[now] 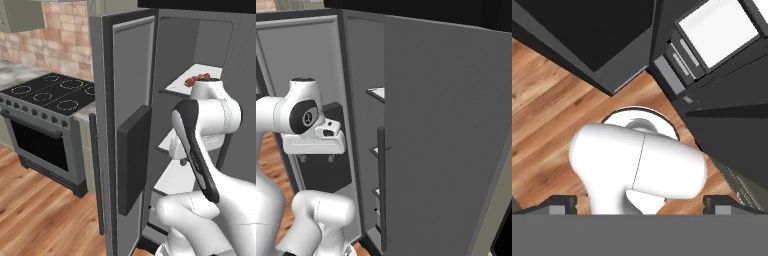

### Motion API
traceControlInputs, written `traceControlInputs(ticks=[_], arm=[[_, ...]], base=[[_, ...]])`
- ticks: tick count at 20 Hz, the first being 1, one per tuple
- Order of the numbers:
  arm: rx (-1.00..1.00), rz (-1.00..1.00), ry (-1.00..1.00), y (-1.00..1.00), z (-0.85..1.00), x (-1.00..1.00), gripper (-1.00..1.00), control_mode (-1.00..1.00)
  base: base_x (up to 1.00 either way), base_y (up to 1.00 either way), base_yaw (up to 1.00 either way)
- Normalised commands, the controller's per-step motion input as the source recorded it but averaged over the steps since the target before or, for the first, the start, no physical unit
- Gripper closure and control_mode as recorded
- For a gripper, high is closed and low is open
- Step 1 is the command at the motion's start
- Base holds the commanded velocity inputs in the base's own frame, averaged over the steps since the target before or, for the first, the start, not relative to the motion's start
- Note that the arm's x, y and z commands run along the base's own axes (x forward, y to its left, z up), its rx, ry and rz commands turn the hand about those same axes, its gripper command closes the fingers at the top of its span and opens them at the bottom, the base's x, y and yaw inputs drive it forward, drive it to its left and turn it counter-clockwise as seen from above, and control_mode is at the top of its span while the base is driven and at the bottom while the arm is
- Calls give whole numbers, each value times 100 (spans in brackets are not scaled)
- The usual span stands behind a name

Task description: Store the kebab skewer in the freezer for long-term storage. Close the freezer door after placing the cooked food.

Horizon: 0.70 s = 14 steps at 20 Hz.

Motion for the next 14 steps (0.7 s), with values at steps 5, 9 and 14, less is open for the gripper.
traceControlInputs(ticks=[5,9,14], arm=[[0,0,19,0,-55,-4,-100,-100],[0,0,16,-7,-47,-3,-100,-100],[0,-2,10,-2,-30,-11,-100,-100]], base=[[0,0,0],[0,0,0],[0,0,0]])
